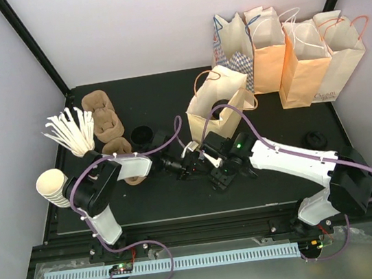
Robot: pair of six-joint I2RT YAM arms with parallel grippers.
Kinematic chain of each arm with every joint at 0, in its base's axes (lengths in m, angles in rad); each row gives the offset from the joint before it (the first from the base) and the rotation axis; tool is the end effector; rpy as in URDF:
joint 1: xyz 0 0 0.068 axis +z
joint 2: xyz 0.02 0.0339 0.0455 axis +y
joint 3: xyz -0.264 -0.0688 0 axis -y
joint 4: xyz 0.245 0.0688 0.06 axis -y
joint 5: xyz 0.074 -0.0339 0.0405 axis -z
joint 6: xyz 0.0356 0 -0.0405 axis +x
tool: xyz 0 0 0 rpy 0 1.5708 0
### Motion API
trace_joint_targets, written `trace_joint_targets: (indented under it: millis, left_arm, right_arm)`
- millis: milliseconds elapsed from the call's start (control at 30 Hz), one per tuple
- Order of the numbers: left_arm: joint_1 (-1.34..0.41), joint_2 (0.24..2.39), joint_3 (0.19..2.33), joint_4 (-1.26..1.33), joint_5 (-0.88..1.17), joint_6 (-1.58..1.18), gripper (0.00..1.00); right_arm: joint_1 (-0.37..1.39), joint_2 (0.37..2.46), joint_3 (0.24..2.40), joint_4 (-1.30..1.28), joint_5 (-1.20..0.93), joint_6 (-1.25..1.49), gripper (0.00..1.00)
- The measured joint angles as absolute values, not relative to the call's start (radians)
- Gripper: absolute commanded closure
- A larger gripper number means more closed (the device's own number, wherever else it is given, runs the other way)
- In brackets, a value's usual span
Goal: Pack the takeout coffee
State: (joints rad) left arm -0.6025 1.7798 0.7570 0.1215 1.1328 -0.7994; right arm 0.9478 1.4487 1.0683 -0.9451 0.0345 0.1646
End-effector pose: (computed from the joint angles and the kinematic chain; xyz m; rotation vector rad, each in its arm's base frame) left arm 0.2363 -0.2016 0.1240 -0.2845 -2.3751 1.6590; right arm 0.1552 0.2139 0.2340 -1.1055 2.6935 0.1468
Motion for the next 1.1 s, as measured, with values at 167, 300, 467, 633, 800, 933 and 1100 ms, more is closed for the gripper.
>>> trace_joint_targets:
  millis: [167, 300, 467, 633, 800, 933, 1100]
  left_arm:
    - [-0.603, 1.782, 0.778, 0.06, 1.137, -0.797, 0.77]
    - [-0.603, 1.764, 0.792, 0.004, 1.121, -0.785, 0.67]
    - [-0.616, 1.658, 0.758, -0.058, 0.998, -0.805, 0.54]
    - [-0.631, 1.57, 0.739, -0.109, 0.903, -0.856, 0.51]
    - [-0.644, 1.504, 0.721, -0.119, 0.867, -0.892, 0.5]
    - [-0.644, 1.46, 0.673, -0.112, 0.844, -0.913, 0.47]
    - [-0.648, 1.397, 0.626, -0.113, 0.841, -0.921, 0.47]
  right_arm:
    - [0.948, 1.444, 1.06, -0.94, 0.025, 0.162, 0.44]
    - [0.948, 1.441, 1.059, -0.937, 0.023, 0.17, 0.44]
    - [0.971, 1.462, 1.09, -0.957, 0.017, 0.241, 0.44]
    - [0.978, 1.464, 1.106, -0.963, 0.022, 0.434, 0.37]
    - [0.979, 1.518, 1.172, -1.015, 0.041, 0.668, 0.33]
    - [0.987, 1.543, 1.211, -1.054, 0.071, 0.778, 0.19]
    - [0.988, 1.552, 1.291, -1.088, 0.123, 0.858, 0.06]
